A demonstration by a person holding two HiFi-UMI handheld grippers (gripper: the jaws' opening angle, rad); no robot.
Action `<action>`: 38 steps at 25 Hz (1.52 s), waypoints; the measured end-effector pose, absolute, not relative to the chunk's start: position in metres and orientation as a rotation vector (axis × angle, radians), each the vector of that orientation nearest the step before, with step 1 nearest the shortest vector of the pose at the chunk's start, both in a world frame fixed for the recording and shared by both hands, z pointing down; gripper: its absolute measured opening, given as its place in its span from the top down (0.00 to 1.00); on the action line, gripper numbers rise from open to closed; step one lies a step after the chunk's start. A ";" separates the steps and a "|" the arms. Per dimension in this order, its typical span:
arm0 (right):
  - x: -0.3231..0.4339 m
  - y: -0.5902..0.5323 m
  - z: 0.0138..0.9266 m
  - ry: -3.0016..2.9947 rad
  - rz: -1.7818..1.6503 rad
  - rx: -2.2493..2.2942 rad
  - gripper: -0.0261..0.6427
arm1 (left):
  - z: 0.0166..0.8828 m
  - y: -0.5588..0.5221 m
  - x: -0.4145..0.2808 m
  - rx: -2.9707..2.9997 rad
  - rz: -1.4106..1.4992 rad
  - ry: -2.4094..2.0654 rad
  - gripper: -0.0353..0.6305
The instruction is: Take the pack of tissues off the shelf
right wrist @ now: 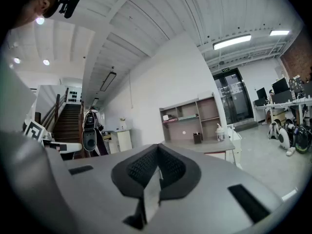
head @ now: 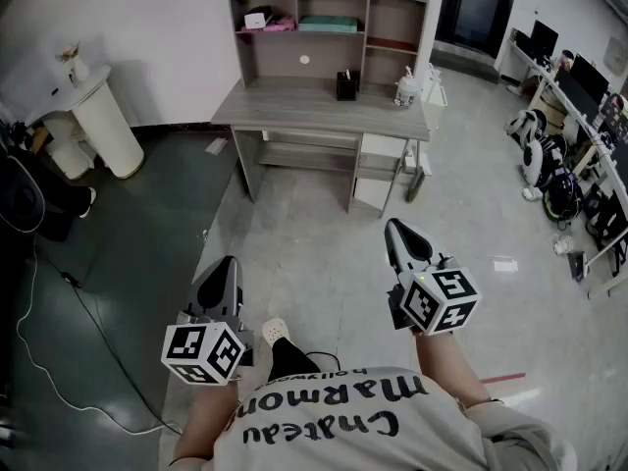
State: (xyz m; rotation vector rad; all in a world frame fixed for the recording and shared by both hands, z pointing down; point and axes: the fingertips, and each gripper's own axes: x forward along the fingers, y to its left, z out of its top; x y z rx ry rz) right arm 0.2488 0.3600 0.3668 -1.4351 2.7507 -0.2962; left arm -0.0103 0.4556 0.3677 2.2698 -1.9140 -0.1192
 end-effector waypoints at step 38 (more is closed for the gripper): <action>0.141 0.161 0.290 2.612 -0.168 -1.470 0.95 | 0.285 0.226 -0.125 2.452 -0.288 -1.814 0.92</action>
